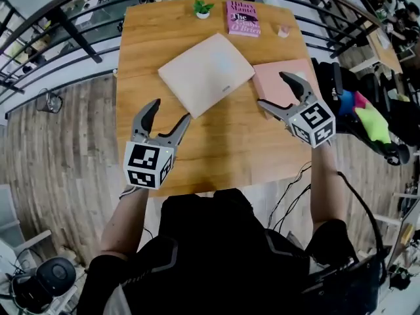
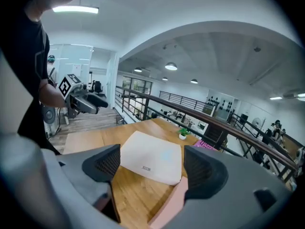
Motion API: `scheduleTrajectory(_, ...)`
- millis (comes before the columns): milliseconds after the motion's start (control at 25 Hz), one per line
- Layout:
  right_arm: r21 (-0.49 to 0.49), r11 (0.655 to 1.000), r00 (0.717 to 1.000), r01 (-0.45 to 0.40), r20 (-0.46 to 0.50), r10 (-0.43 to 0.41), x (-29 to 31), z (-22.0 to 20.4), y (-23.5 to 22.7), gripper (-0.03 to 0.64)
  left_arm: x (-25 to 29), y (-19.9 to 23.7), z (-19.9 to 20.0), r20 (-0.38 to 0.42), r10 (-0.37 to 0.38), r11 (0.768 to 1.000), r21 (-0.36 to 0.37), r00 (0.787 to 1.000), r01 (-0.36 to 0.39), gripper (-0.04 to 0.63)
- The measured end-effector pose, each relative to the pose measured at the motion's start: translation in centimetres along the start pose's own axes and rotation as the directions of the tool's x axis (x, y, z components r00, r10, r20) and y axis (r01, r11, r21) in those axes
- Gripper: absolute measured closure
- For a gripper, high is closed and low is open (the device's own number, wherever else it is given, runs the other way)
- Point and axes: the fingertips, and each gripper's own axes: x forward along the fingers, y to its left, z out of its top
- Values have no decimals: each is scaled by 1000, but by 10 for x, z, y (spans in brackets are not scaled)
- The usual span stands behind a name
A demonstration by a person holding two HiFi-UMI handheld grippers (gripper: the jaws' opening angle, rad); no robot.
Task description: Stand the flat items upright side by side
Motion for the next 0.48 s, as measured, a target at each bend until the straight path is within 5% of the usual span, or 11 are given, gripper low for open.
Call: scheduleTrajectory(480,-121,952,957,-280,-108,267,88,-67,-41,189,50,-8,-87,-217,207,974,-43,954,-221,250)
